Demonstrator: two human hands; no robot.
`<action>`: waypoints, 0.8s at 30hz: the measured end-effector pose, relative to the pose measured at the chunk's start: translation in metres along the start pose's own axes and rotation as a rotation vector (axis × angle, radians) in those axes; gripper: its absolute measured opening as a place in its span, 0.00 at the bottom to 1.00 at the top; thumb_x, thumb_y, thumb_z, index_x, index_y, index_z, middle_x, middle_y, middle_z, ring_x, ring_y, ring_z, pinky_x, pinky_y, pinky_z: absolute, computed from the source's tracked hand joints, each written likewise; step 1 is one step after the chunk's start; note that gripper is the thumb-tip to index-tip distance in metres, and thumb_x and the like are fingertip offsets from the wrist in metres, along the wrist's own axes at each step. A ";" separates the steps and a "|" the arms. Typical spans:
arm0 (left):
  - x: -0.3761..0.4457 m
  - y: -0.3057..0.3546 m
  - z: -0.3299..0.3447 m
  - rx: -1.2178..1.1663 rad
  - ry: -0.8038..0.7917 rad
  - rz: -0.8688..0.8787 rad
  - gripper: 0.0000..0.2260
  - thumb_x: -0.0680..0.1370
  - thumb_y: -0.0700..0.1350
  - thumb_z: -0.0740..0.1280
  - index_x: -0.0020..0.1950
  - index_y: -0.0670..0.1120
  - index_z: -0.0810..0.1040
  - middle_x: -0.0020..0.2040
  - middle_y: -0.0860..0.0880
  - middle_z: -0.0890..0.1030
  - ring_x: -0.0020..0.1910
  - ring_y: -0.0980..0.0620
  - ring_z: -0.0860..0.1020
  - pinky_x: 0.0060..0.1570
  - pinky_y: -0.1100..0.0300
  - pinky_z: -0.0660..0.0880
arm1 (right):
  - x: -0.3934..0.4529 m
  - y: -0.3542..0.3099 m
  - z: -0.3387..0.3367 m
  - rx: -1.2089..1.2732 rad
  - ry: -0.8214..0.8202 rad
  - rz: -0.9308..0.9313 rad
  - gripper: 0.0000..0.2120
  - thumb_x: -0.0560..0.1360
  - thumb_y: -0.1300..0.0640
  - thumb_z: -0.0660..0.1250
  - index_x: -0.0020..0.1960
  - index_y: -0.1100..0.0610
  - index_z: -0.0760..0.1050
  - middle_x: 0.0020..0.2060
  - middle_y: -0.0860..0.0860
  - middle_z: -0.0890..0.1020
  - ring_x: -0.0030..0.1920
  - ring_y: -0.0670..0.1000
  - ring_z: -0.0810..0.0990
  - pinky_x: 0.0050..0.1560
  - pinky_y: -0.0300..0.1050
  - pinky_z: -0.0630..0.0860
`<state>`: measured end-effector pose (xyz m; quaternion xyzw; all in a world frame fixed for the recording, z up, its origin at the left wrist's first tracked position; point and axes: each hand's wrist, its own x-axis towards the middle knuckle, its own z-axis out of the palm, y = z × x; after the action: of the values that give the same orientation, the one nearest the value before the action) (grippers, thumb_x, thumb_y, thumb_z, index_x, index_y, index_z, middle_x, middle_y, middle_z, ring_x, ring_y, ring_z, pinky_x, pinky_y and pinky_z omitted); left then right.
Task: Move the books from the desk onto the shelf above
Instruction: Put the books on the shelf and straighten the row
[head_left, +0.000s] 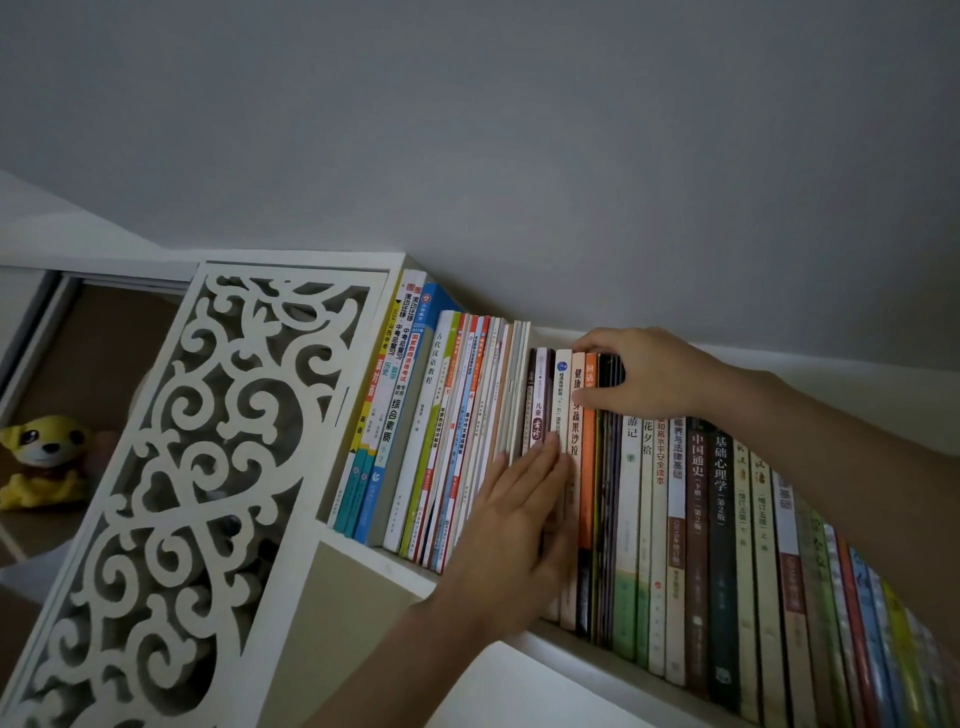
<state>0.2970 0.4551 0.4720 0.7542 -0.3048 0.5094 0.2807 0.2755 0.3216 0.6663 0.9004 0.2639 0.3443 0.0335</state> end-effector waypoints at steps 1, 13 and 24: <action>-0.001 -0.003 -0.004 0.004 0.004 -0.005 0.27 0.79 0.55 0.49 0.78 0.52 0.55 0.78 0.59 0.51 0.75 0.66 0.43 0.75 0.61 0.39 | 0.000 0.000 0.000 -0.005 -0.001 0.002 0.28 0.72 0.44 0.71 0.69 0.47 0.69 0.61 0.46 0.79 0.59 0.48 0.78 0.60 0.48 0.75; -0.012 -0.009 -0.015 0.229 -0.066 -0.107 0.27 0.78 0.56 0.48 0.78 0.57 0.50 0.77 0.62 0.49 0.77 0.57 0.39 0.75 0.43 0.37 | 0.013 -0.020 -0.002 -0.201 -0.057 -0.021 0.26 0.71 0.42 0.69 0.68 0.42 0.68 0.56 0.45 0.80 0.57 0.51 0.77 0.61 0.58 0.71; -0.036 -0.030 -0.018 0.110 0.041 -0.063 0.31 0.78 0.39 0.65 0.76 0.55 0.55 0.76 0.62 0.53 0.76 0.65 0.46 0.74 0.64 0.48 | 0.007 -0.037 0.023 -0.300 0.073 -0.047 0.39 0.72 0.40 0.68 0.76 0.48 0.53 0.73 0.48 0.65 0.71 0.51 0.67 0.70 0.64 0.58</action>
<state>0.2982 0.4941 0.4403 0.7672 -0.2465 0.5315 0.2611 0.2779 0.3590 0.6438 0.8656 0.2315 0.4117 0.1662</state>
